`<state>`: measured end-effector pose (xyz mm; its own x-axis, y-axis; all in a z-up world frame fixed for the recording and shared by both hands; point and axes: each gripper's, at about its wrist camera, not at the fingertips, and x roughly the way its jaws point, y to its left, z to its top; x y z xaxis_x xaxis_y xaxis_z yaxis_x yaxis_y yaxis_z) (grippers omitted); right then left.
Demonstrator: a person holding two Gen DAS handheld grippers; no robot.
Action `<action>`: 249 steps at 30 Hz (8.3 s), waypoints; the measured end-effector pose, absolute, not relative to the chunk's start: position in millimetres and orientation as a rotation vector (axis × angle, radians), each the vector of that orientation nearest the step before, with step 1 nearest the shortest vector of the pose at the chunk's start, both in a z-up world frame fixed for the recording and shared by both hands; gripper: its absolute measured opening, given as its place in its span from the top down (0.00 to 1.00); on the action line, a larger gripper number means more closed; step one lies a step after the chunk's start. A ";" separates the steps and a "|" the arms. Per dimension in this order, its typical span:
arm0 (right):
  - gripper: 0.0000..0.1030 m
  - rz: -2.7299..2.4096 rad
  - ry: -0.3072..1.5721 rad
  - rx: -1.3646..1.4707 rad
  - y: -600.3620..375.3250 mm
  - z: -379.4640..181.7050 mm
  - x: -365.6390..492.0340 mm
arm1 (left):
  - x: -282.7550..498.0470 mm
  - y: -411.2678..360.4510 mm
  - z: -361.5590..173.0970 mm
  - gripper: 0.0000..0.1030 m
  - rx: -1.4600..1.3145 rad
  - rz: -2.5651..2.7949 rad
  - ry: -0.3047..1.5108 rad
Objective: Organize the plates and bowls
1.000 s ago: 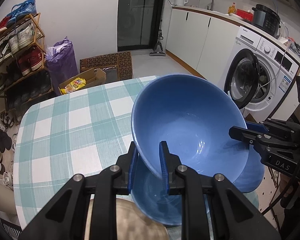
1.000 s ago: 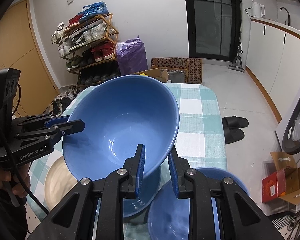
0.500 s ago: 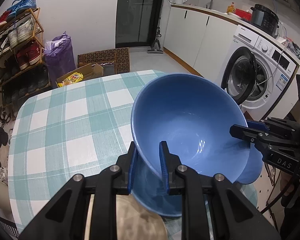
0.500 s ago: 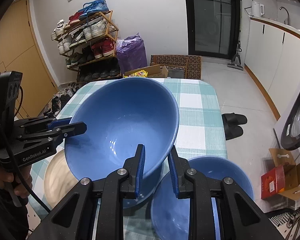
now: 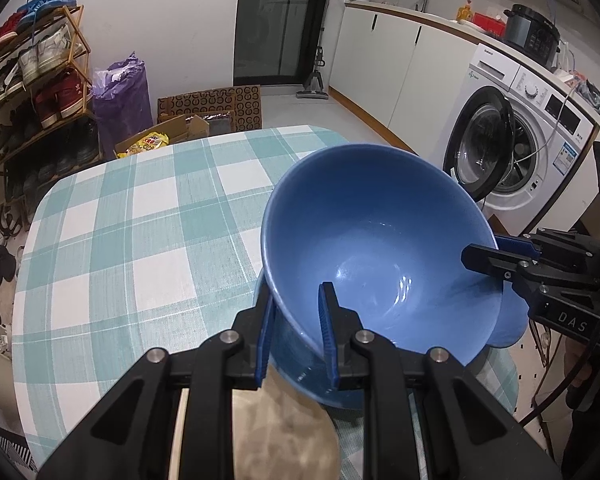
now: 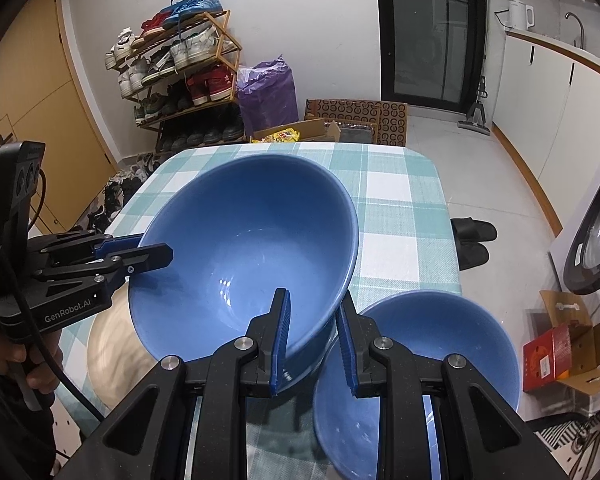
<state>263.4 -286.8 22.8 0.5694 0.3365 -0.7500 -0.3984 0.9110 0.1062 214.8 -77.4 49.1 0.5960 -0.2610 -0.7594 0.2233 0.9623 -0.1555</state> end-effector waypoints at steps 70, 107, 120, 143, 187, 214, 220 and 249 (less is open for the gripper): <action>0.71 0.351 0.932 -0.267 -250.0 -26.1 261.6 | 209.6 -78.5 2.8 0.77 0.039 -0.257 0.969; 0.01 0.401 0.755 -0.104 -303.6 10.7 225.9 | 187.0 -68.2 29.8 0.00 -0.046 -0.216 0.837; 0.01 0.353 0.728 -0.041 -346.4 20.4 200.8 | 168.0 -87.1 36.3 0.00 -0.038 -0.216 0.815; 0.01 0.297 0.699 0.008 -406.9 25.7 174.0 | 144.1 -148.2 44.9 0.01 -0.024 -0.380 0.795; 0.20 0.266 0.797 0.128 -460.9 -30.6 183.9 | 152.7 -218.9 11.9 0.48 -0.042 -0.557 0.912; 0.52 0.277 0.836 0.116 -452.1 -48.8 231.4 | 172.6 -225.5 5.8 0.49 -0.070 -0.568 0.930; 0.56 0.270 0.836 0.110 -451.8 -50.2 235.0 | 172.9 -226.2 6.0 0.49 -0.069 -0.572 0.926; 0.67 0.253 0.842 0.104 -460.7 -56.7 225.7 | 172.4 -230.2 8.1 0.60 -0.032 -0.569 0.907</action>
<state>225.7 -460.7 -56.7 0.6380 0.2619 -0.7241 -0.1797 0.9651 0.1907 172.4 -230.2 8.1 0.4796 -0.4791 -0.7352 0.4528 0.8528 -0.2604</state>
